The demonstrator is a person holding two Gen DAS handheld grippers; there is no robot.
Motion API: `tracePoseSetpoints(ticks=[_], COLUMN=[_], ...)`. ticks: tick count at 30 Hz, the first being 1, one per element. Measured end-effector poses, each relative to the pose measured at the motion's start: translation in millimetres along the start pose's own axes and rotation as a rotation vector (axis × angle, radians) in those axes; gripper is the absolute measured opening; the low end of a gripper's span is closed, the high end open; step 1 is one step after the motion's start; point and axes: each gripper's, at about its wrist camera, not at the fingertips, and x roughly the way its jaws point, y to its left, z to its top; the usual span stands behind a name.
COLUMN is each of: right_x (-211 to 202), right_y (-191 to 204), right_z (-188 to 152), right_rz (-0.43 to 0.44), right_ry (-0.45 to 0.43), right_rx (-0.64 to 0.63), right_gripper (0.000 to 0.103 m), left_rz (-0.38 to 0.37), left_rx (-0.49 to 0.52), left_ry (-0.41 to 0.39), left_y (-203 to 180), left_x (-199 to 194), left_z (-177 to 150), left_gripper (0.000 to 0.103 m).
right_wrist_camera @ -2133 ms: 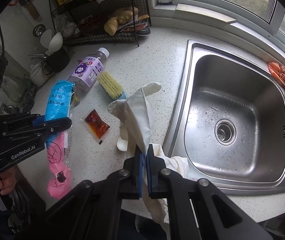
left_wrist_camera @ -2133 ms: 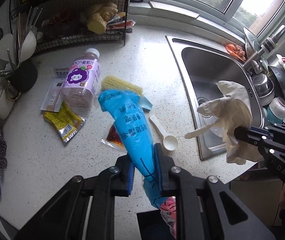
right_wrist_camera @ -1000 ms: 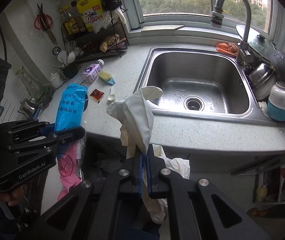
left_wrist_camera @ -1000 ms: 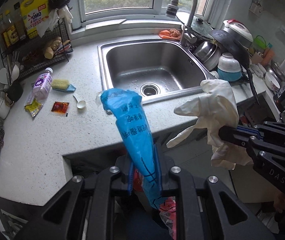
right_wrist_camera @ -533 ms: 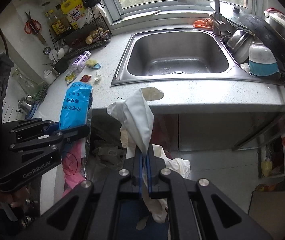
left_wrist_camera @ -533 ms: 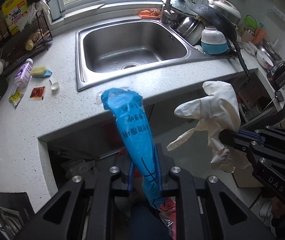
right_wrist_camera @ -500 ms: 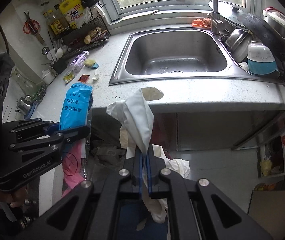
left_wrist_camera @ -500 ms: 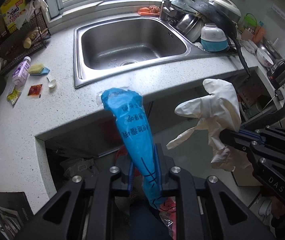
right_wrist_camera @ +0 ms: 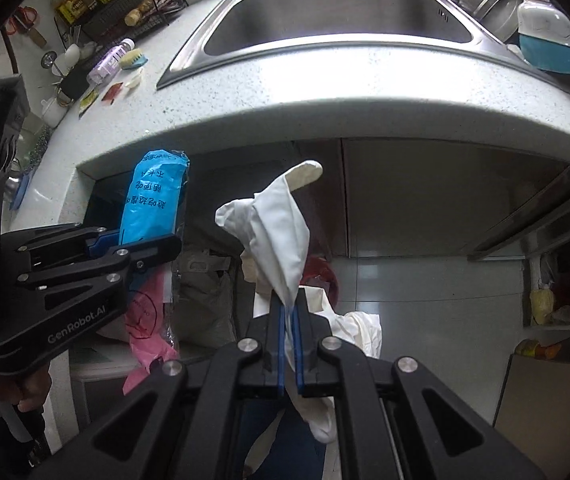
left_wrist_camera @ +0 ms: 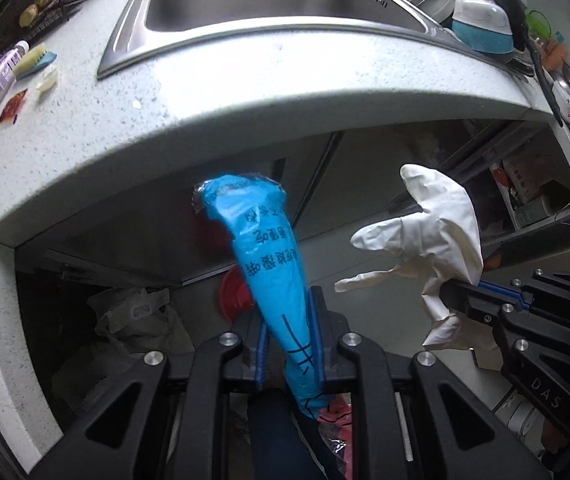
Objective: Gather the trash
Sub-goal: 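Carry the bag and glove down over the red bin with both tools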
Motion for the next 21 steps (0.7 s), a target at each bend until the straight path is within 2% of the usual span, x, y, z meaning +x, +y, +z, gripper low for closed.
tracePoseSetpoints(ticks=[5, 13, 21], right_x=[50.7, 137.3, 196.5], right_y=[-6.4, -26.5, -41.1], right_z=[-3.9, -9.4, -16.6], right_rz=[-0.001, 0.011, -0.003], right_ry=[-0.007, 0.055, 0.088], right_rx=[-0.008, 0.01, 0.01], right_gripper=[0.003, 0.003, 0.003], left_rz=[0.0, 0.001, 0.001], left_rx=[-0.036, -0.055, -0.044], left_ry=[0.033, 0.09, 0.069], left_y=[17.8, 36.2, 35.3], left_x=[59.1, 150.7, 200.0], left_z=[-10.1, -19.9, -15.3], left_gripper=[0.016, 0.016, 0.016])
